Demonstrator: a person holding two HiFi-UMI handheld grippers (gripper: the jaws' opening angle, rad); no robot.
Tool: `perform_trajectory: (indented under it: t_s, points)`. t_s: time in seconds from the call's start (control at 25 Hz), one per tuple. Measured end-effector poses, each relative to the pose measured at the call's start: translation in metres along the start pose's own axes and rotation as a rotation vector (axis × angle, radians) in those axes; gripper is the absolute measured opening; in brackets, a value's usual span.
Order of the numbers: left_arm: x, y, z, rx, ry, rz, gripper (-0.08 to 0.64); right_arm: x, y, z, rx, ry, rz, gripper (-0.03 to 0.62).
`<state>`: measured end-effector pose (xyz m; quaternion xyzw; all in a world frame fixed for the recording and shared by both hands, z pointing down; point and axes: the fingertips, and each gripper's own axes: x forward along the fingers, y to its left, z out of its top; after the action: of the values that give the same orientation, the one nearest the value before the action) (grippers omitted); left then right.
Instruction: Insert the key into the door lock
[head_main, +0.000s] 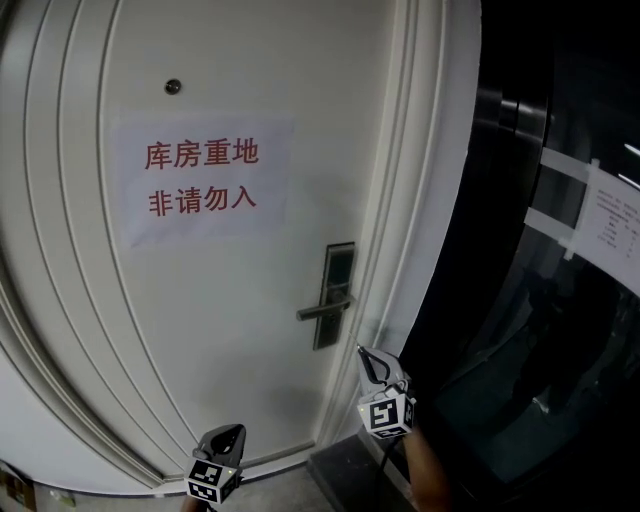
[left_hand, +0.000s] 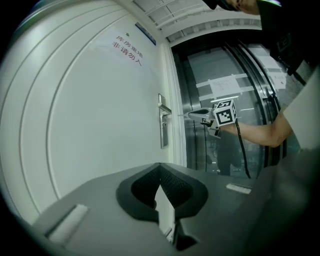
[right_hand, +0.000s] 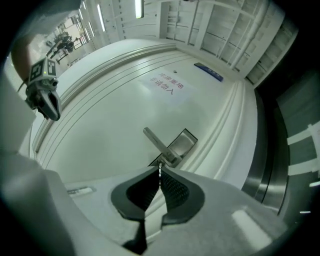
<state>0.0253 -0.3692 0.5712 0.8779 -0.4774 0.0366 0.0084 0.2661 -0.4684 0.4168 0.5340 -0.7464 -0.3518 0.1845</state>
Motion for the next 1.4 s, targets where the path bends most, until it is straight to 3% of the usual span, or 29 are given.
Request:
perform_trajectory:
  t_s: [0.84,1.4]
  points:
    - [0.012,0.012,-0.009,-0.021,0.016,0.072,0.002,0.075,0.011,-0.032,-0.217,0.035,0.112,0.011]
    - [0.018,0.020,-0.012,-0.024,0.023,0.088,0.002,0.088,0.016,-0.038,-0.232,0.037,0.137,0.011]
